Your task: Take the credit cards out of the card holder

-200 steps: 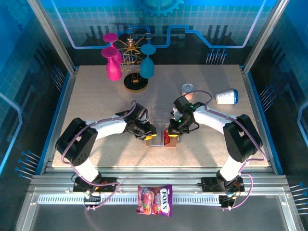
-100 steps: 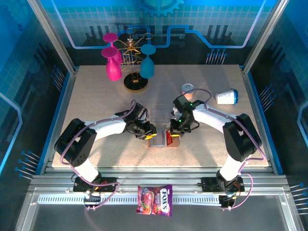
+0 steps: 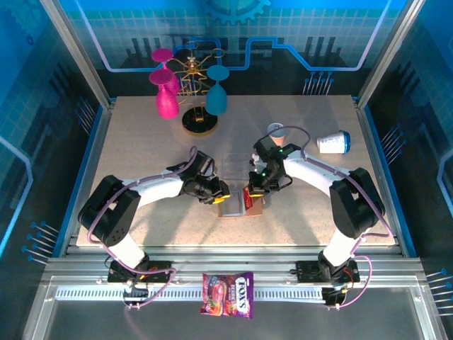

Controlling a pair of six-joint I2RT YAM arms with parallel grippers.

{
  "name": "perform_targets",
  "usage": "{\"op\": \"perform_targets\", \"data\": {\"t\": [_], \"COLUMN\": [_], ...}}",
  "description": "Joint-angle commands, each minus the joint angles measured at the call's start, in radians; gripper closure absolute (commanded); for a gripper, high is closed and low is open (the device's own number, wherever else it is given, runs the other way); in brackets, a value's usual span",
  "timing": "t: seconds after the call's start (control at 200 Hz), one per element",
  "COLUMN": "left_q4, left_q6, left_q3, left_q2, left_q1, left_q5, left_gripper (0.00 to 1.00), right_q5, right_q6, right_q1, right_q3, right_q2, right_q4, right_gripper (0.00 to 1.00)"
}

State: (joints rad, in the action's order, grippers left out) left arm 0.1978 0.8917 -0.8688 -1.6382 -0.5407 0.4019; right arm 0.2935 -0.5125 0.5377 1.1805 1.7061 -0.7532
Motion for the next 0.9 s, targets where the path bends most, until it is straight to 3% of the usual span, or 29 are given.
{"op": "perform_targets", "data": {"t": [0.0, 0.21, 0.745, 0.896], "left_q4": [0.015, 0.025, 0.045, 0.055], "left_q6": [0.009, -0.001, -0.027, -0.034], "left_q3": [0.025, 0.057, 0.084, 0.098], "left_q2": [0.054, 0.1, 0.159, 0.181], "left_q1": [0.025, 0.062, 0.134, 0.143], "left_q5": [-0.02, -0.034, -0.026, -0.03], "left_gripper": [0.71, 0.71, 0.7, 0.7], "right_q5": [-0.027, -0.037, -0.144, -0.198], "right_q6": [0.071, 0.254, 1.024, 1.168], "right_q1": [0.01, 0.01, 0.031, 0.032], "right_q3": [0.055, 0.122, 0.373, 0.482], "right_q2": [-0.03, -0.031, 0.061, 0.125], "right_q4": [-0.071, -0.112, -0.301, -0.356], "right_gripper": [1.0, 1.0, 1.0, 1.0]}}
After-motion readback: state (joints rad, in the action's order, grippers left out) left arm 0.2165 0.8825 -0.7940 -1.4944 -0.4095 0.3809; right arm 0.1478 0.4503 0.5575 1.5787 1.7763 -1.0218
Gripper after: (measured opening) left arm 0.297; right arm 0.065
